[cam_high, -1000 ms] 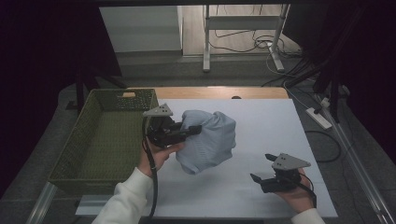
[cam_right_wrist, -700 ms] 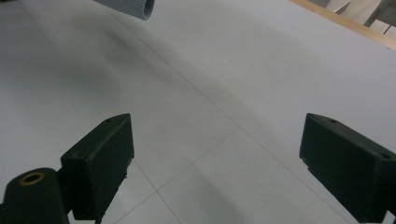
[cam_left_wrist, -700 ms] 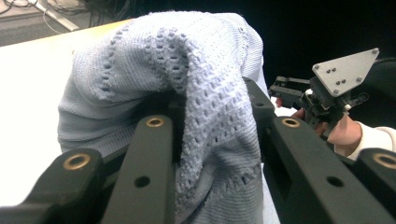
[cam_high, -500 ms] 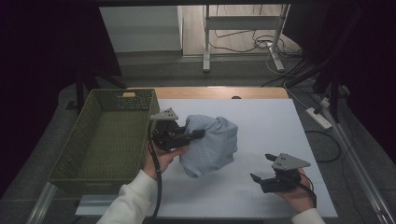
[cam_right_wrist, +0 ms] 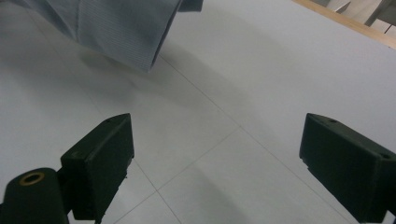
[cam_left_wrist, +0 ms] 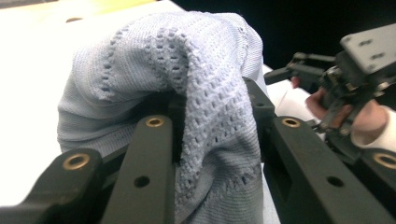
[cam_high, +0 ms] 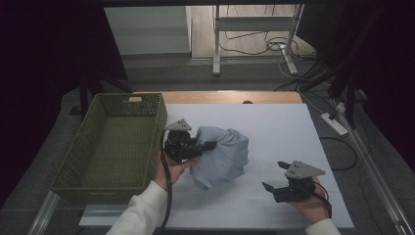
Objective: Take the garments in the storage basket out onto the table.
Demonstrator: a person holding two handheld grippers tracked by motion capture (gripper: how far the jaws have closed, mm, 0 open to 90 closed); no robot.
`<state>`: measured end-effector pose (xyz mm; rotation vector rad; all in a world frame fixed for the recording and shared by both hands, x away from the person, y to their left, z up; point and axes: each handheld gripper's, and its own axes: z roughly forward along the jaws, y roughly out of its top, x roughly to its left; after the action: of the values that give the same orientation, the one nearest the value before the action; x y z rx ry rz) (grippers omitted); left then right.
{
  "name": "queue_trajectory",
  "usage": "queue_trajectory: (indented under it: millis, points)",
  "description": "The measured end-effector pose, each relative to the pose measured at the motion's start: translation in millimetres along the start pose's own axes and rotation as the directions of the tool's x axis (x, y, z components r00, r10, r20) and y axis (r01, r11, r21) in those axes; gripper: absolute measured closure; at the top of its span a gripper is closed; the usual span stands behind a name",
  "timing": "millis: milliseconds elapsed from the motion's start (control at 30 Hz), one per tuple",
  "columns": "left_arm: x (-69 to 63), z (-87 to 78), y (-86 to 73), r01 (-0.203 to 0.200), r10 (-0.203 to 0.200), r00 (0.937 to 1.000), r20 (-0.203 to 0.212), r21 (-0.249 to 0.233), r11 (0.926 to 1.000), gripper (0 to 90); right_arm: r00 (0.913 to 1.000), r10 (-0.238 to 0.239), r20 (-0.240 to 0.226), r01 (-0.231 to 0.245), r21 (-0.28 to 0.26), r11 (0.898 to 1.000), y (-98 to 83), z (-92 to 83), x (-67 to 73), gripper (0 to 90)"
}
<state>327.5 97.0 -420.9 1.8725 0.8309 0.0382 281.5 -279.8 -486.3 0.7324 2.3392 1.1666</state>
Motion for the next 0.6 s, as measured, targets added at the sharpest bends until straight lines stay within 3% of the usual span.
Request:
queue_trajectory:
  millis: [600]
  points:
    - [18.7, 23.9, -23.3, 0.051, -0.05, 0.9986, -0.02, 0.063, 0.9967, 70.2, 1.0, -0.005, -0.001, 0.005, 0.009, 1.0, -0.8, 0.6, -0.1, 10.4]
